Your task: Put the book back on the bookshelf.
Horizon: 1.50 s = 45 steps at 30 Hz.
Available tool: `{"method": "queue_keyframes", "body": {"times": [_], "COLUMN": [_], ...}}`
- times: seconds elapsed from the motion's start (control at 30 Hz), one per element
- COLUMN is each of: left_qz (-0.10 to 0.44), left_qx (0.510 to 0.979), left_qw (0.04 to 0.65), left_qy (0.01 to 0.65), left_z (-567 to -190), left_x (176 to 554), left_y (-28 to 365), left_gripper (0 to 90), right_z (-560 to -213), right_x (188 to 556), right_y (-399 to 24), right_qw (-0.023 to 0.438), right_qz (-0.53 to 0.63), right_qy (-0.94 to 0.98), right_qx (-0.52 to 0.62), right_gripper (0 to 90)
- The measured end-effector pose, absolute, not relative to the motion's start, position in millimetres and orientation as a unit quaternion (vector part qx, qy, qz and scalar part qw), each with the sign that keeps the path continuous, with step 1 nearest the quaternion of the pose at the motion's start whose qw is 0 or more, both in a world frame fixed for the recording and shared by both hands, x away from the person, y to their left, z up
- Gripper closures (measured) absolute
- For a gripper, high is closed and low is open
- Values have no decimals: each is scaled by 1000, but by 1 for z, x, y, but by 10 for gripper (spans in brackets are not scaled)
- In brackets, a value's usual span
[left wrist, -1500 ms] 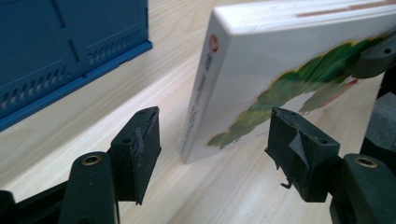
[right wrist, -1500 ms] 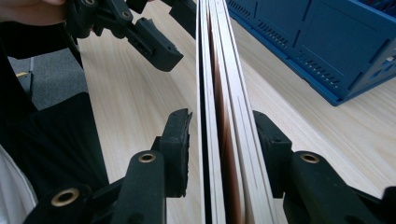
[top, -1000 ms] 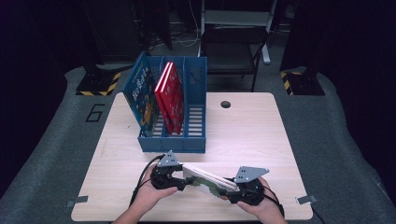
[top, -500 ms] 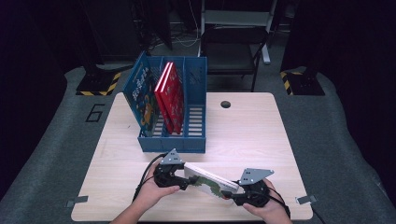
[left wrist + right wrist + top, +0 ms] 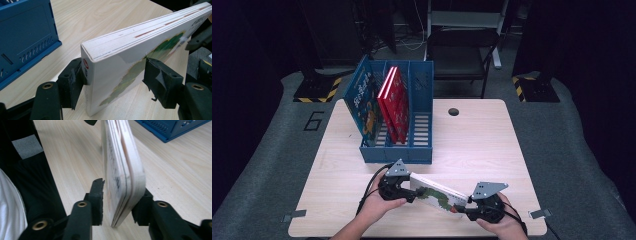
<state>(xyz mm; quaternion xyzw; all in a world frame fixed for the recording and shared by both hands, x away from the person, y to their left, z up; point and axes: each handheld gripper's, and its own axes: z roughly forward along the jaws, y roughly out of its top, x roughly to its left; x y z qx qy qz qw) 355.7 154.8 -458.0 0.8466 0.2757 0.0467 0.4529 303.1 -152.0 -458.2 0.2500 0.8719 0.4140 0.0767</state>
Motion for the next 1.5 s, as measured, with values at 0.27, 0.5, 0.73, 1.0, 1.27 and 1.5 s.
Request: {"method": "queue_keyframes", "body": {"times": [0.27,0.5,0.73,1.0,1.27,1.5], "left_qz": [54,56,75,100,99,106], "left_qx": [856,856,851,843,836,851], "left_qw": [442,438,431,420,418,395], "left_qy": [262,267,292,320,343,330], "left_z": [-456,-455,-454,-453,-451,-448], "left_x": [346,339,330,317,306,302], "left_y": [152,159,173,197,209,206], "left_gripper": [388,413,419,422,474,505], "right_z": [-458,-457,-458,-458,-460,-463], "right_x": [307,316,329,345,361,372], "right_y": [-153,-148,-134,-109,-88,-80], "right_qw": [82,92,91,88,71,48], "right_qz": [416,422,431,436,449,465], "right_qy": [871,872,869,873,866,854], "right_qx": [247,232,225,200,209,229], "right_gripper": [710,673,635,581,440,341]}}
